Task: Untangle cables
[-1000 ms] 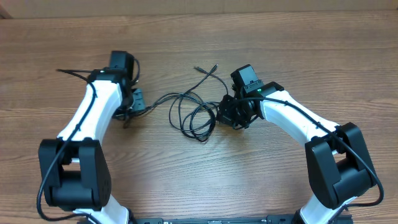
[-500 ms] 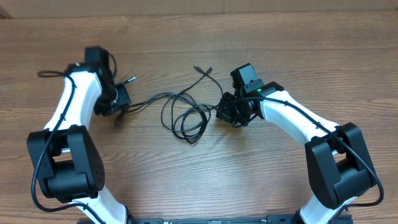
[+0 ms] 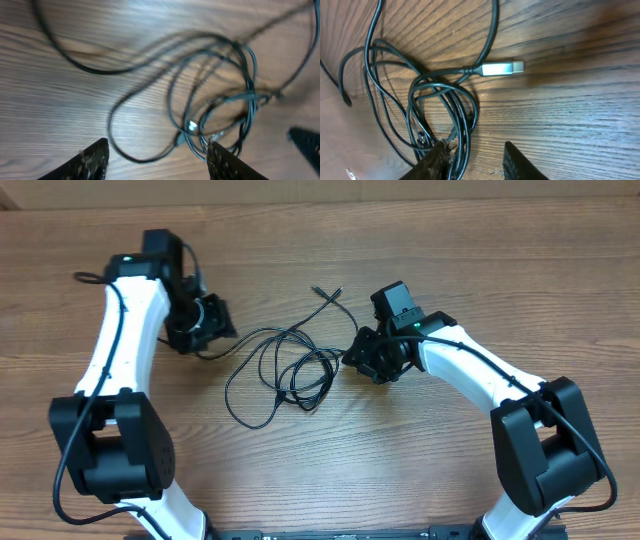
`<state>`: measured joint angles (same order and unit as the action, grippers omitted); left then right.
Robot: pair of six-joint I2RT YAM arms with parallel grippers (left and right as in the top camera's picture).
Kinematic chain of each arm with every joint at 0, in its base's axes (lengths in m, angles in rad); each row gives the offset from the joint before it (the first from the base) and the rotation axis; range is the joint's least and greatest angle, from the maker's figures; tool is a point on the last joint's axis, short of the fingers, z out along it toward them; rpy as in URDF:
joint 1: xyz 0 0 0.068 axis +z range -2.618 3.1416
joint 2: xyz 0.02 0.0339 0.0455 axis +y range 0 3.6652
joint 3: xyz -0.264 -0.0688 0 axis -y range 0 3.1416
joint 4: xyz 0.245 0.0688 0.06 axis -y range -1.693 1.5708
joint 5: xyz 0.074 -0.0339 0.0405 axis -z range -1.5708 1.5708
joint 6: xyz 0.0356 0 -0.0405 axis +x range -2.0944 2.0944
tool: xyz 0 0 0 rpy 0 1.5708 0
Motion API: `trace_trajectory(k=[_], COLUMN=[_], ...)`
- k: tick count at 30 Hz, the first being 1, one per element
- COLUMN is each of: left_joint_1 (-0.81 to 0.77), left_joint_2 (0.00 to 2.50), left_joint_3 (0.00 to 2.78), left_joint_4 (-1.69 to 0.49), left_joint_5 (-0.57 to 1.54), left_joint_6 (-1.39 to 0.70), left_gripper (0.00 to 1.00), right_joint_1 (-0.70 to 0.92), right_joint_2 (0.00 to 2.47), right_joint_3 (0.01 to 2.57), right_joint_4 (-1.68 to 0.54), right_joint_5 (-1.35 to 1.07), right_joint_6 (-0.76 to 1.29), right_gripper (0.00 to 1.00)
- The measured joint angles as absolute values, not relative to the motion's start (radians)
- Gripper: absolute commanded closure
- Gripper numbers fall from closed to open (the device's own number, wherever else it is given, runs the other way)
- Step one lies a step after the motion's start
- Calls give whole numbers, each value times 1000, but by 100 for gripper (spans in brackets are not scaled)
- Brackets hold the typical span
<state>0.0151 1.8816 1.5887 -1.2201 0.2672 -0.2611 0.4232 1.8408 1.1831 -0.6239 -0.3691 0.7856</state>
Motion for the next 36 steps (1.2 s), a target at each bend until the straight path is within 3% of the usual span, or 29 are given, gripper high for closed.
trace_trajectory(k=[9, 18, 20, 30, 34, 36], left_joint_1=[-197, -449, -495, -591, -603, -604], left_joint_2=[1882, 1882, 1882, 1882, 1882, 1882], left_joint_3=[1506, 1378, 1367, 1340, 1310, 1296], left_joint_4=[-1160, -963, -928, -877, -887, -886], left_joint_5=[276, 273, 261, 105, 81, 73], left_joint_6=[-250, -210, -210, -306, -317, -325], left_gripper=[55, 55, 59, 76, 77, 91], right_joint_1=[296, 163, 151, 152, 152, 152], right_joint_2=[1841, 1841, 1841, 1841, 1841, 1841], right_joint_3=[1182, 1182, 1182, 1182, 1182, 1182], right_joint_4=[-750, -831, -834, -835, -834, -834], right_joint_5=[-366, -365, -362, -362, -362, -362], right_joint_6=[757, 695, 690, 680, 680, 680], right_gripper=[65, 66, 66, 66, 66, 66])
